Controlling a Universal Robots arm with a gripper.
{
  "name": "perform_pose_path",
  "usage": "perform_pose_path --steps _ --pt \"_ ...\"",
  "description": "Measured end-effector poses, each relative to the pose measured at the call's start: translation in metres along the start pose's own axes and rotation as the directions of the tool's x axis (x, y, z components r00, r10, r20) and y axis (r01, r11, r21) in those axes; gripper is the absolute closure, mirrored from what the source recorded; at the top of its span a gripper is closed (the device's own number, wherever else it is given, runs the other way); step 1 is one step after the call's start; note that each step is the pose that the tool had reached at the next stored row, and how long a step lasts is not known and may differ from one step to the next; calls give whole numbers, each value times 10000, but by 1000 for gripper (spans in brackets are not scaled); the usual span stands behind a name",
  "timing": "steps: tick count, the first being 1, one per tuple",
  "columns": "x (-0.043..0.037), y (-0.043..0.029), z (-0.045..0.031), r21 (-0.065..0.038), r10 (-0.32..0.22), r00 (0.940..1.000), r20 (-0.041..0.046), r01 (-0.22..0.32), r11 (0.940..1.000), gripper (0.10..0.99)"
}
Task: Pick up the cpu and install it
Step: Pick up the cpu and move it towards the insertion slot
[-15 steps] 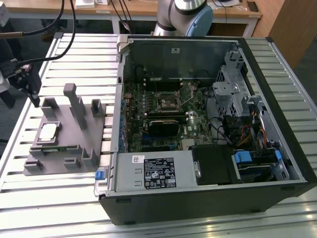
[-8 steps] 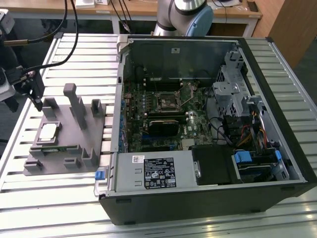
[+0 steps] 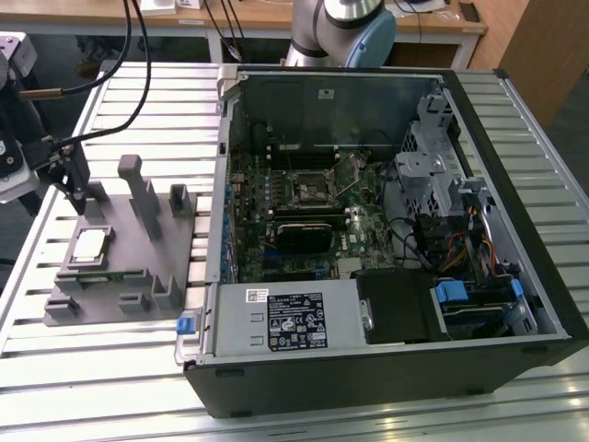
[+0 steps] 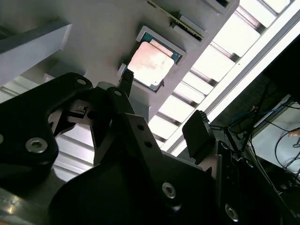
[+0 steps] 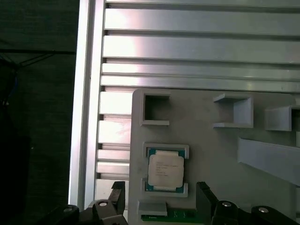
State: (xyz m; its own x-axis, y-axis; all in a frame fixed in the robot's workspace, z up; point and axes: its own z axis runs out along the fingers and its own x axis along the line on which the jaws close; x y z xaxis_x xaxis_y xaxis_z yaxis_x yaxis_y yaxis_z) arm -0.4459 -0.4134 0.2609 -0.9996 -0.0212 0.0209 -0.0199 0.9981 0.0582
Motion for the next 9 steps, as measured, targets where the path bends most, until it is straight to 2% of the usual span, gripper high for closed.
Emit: perform_pose_path --steps 9 --pt "-3 -8 141 -1 37 10000 2 -37 10000 380"
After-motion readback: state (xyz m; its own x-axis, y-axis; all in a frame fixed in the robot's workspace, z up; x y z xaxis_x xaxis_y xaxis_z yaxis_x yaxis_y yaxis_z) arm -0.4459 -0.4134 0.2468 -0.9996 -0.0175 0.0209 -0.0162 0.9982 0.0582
